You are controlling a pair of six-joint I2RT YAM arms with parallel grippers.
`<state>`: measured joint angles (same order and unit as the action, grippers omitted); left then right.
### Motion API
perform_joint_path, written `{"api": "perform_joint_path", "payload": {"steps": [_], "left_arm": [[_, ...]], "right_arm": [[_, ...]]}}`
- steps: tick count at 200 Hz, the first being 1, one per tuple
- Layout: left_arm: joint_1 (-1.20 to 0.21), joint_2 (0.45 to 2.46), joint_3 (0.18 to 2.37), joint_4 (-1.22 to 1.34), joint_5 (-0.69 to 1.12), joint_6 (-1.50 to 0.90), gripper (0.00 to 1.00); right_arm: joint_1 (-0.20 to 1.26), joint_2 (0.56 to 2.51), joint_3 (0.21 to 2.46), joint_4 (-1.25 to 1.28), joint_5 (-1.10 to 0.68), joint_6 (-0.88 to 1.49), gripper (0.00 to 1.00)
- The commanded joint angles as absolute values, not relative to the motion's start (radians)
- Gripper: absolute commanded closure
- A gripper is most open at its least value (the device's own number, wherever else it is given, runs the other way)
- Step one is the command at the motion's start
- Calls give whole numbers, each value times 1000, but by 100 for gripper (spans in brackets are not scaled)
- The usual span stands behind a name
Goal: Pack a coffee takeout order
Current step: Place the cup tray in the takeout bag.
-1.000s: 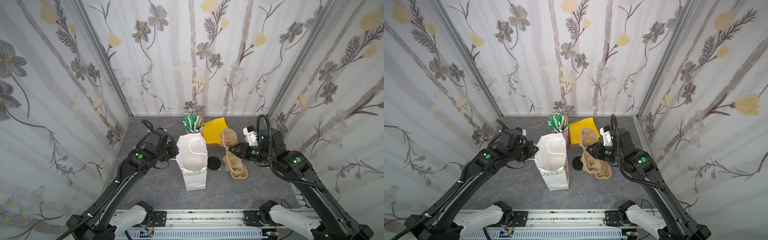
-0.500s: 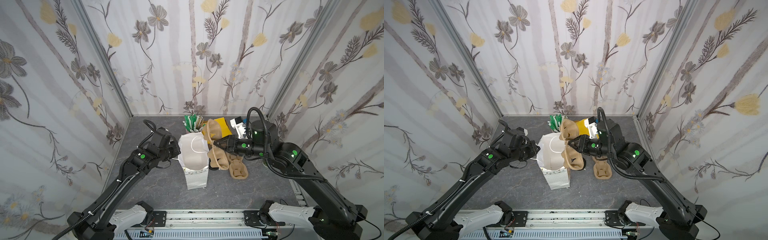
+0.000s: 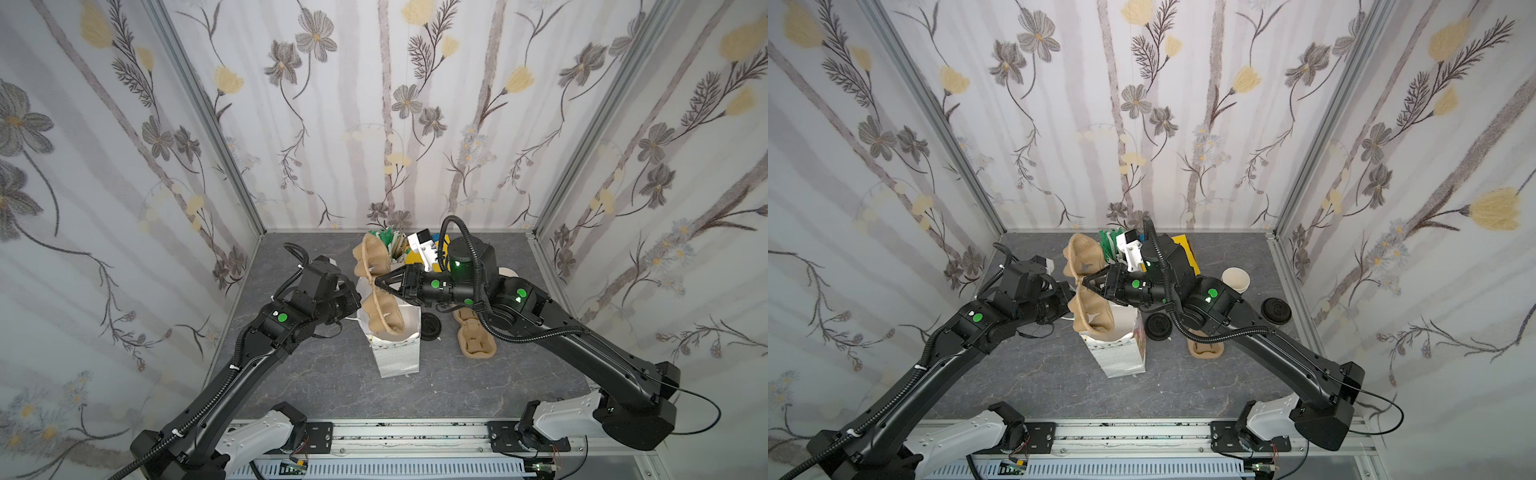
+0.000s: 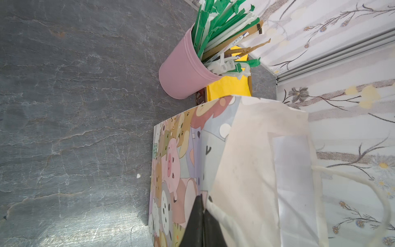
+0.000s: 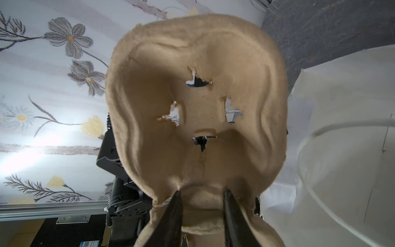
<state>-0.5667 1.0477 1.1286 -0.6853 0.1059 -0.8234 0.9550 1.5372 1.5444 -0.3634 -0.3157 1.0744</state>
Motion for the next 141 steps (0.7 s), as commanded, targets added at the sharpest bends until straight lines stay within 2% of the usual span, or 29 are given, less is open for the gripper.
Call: {"api": "perform_joint_path", "payload": {"steps": [1, 95, 141], "left_arm": [[-567, 1036, 1117, -647, 110, -850, 100], [-568, 1003, 1095, -640, 94, -881, 100], [-566, 1000, 1089, -638, 87, -880, 100]], "right_arm": [[956, 1565, 1541, -262, -328, 1098, 70], [954, 1643, 1462, -131, -394, 1144, 71], [947, 1629, 1432, -148, -373, 1138, 72]]}}
